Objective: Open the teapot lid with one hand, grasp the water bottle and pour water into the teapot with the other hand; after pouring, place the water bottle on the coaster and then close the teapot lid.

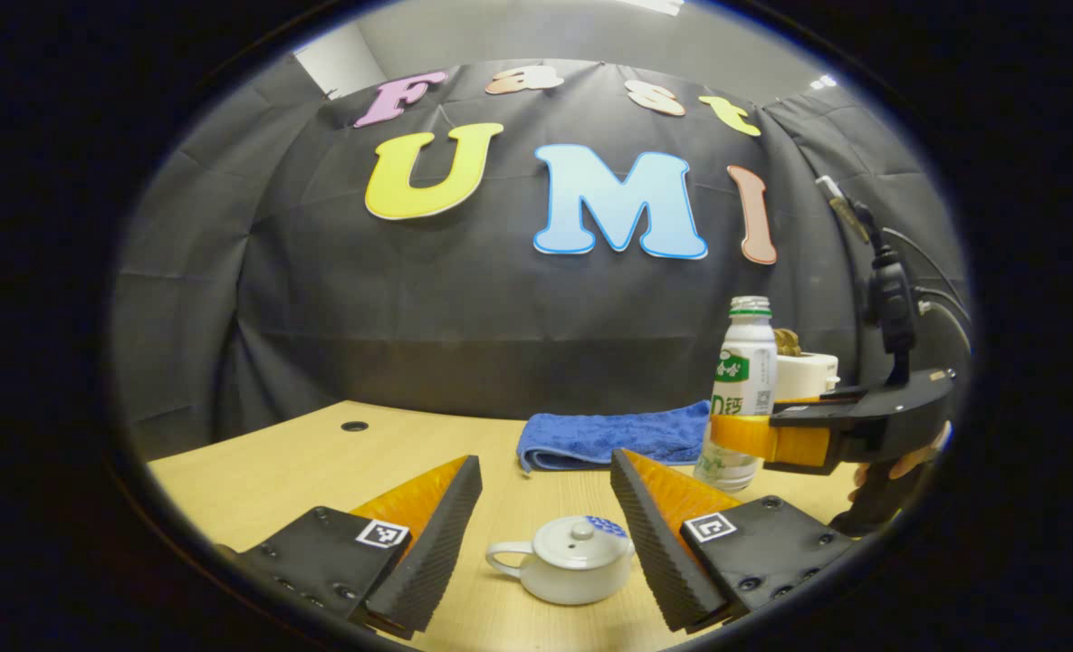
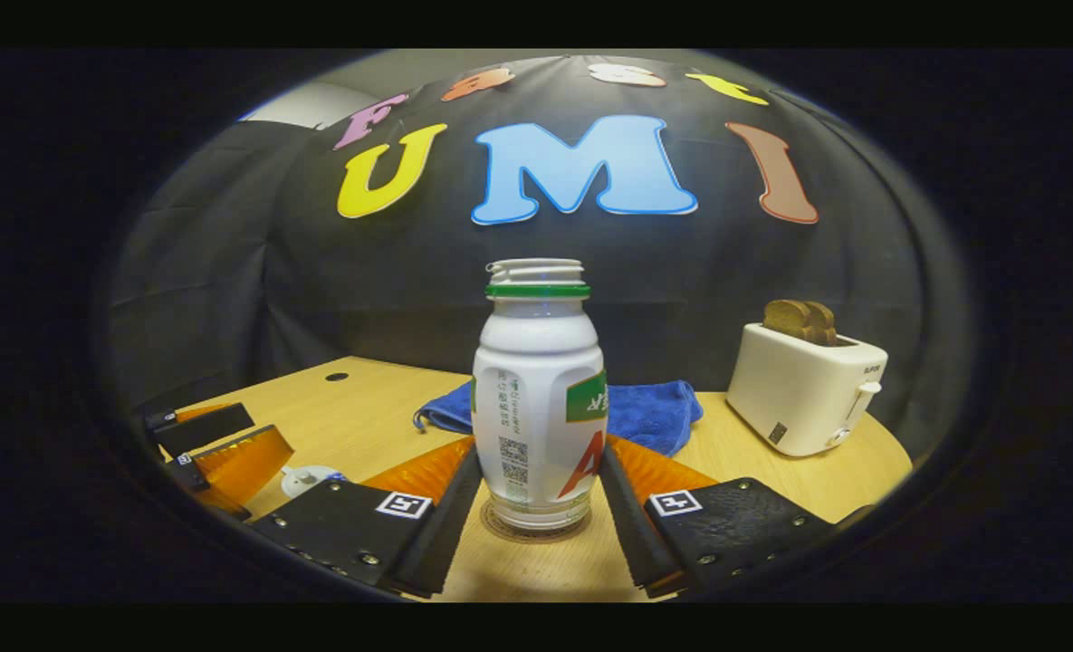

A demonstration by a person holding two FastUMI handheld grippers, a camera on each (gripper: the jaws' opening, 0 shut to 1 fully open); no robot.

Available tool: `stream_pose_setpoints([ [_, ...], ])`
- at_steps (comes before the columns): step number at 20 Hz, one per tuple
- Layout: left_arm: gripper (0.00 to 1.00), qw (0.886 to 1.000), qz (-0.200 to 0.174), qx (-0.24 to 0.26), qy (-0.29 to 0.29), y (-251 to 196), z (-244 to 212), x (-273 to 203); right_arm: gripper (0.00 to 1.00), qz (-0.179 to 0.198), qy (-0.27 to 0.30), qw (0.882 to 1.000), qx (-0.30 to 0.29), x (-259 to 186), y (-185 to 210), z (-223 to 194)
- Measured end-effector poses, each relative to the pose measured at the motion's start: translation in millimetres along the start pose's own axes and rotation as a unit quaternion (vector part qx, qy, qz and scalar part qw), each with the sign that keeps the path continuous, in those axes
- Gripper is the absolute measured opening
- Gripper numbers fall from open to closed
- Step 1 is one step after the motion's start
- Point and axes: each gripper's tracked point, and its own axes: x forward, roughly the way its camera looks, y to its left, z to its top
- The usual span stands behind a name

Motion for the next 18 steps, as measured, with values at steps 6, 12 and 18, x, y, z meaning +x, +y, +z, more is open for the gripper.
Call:
stream_pose_setpoints([
  [6, 0.98, 1.0, 0.003, -0.026, -0.001, 8.2, 0.7, -0.3, 0.73, 0.008, 0.024, 1.0, 0.018, 15.2, 2.0, -25.6],
  [12, 0.96, 0.999, 0.001, -0.035, 0.007, 10.0, -2.9, 0.6, 0.73, 0.003, 0.027, 1.0, 0.005, 21.0, 0.2, -31.0],
  [18, 0.96, 0.999, 0.002, -0.034, 0.008, 10.1, -3.4, 1.8, 0.73, 0.001, 0.019, 1.0, -0.015, 25.4, 4.2, -29.9],
])
